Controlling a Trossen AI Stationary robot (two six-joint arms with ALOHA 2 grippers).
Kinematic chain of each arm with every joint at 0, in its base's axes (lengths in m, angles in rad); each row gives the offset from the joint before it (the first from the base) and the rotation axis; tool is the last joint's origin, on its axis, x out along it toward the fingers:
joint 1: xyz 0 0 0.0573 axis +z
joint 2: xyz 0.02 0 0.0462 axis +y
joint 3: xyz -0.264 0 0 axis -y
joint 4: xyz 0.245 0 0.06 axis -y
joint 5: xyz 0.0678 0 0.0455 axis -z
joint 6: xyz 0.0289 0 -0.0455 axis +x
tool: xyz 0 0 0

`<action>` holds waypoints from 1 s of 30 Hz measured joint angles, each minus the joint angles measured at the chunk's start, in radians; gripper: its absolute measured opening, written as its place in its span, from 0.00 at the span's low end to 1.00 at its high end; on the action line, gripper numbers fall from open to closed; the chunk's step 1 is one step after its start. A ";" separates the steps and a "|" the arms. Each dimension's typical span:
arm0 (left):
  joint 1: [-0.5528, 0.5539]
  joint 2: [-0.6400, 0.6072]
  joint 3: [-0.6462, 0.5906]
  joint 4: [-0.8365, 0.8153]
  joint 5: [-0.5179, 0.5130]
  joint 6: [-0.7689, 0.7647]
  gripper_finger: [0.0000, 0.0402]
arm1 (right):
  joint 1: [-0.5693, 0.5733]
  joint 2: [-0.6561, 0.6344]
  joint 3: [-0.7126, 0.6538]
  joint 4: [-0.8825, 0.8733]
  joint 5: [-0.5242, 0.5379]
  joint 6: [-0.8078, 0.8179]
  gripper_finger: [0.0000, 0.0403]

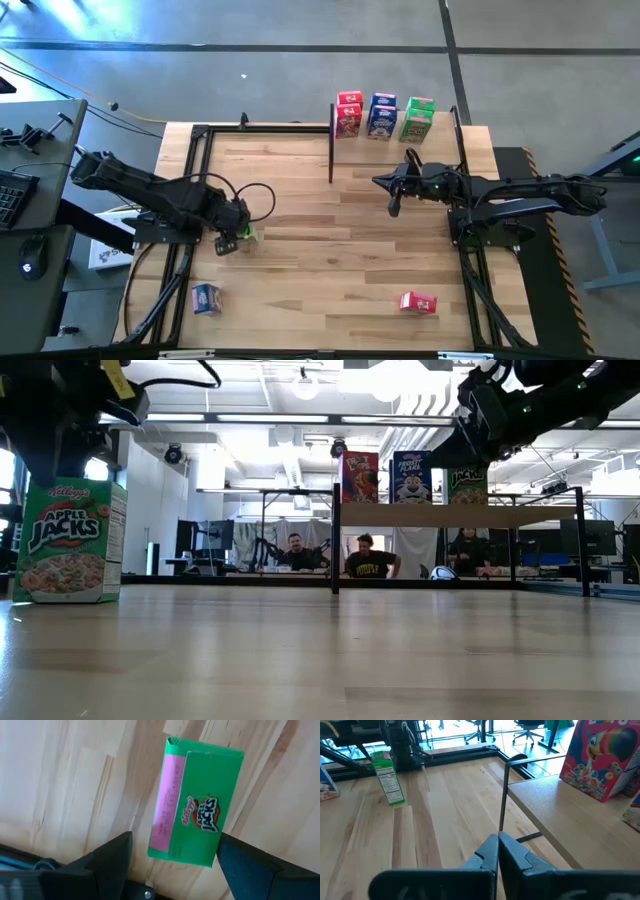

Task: Stack cereal on shelf
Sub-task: Move the green cereal box to the center of the table

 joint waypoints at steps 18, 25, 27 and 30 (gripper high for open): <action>0.003 0.000 -0.048 0.179 0.042 0.028 0.44 | 0.000 0.000 0.000 0.000 -0.006 0.016 0.00; 0.069 0.005 0.007 0.270 0.041 0.103 0.39 | 0.000 0.000 0.000 0.000 -0.041 0.027 0.00; 0.108 0.010 0.027 0.319 0.042 0.146 0.39 | 0.000 0.000 0.000 0.004 -0.045 0.034 0.00; 0.170 0.052 0.063 0.404 0.047 0.225 0.39 | 0.004 -0.006 0.000 0.007 -0.047 0.037 0.00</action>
